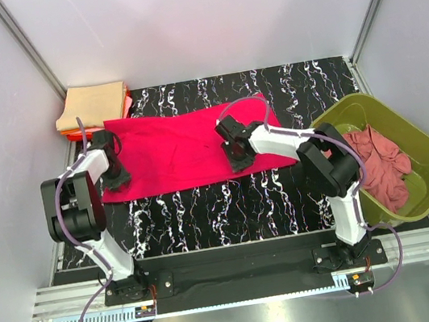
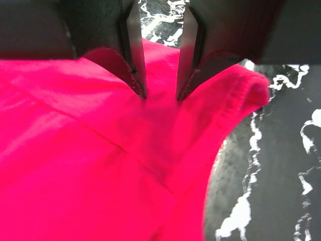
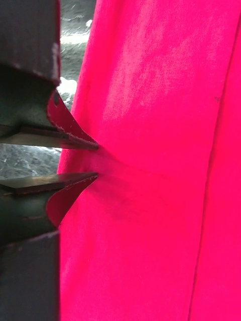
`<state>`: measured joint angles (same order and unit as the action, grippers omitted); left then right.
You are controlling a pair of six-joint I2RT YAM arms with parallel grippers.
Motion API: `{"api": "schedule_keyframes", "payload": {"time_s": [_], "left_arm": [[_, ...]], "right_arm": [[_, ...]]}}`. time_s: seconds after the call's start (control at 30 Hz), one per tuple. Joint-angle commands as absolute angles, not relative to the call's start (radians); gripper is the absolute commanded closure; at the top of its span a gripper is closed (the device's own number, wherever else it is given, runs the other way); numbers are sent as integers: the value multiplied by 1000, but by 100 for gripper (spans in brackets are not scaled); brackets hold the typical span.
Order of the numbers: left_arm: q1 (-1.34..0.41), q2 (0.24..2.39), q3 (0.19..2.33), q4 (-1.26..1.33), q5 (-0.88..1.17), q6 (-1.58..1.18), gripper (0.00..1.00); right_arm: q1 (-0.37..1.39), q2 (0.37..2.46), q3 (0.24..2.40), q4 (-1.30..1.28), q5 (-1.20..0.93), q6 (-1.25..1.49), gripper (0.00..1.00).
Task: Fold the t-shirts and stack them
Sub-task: Fold the tshirt
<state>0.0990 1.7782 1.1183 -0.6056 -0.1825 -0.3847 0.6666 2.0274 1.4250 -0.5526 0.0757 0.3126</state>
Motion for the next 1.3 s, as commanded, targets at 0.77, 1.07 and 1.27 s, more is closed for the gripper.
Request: {"api": "schedule_keyframes", "payload": {"time_s": [0.77, 1.07, 1.27], "left_arm": [[232, 1568, 1023, -681, -384, -376, 57], [356, 1529, 1035, -640, -223, -434, 64], [356, 1600, 1029, -598, -137, -474, 68]], "right_arm": [[888, 1835, 1178, -597, 210, 655, 68], [887, 1793, 1261, -600, 239, 582, 66], [885, 1876, 1322, -600, 264, 535, 66]]}}
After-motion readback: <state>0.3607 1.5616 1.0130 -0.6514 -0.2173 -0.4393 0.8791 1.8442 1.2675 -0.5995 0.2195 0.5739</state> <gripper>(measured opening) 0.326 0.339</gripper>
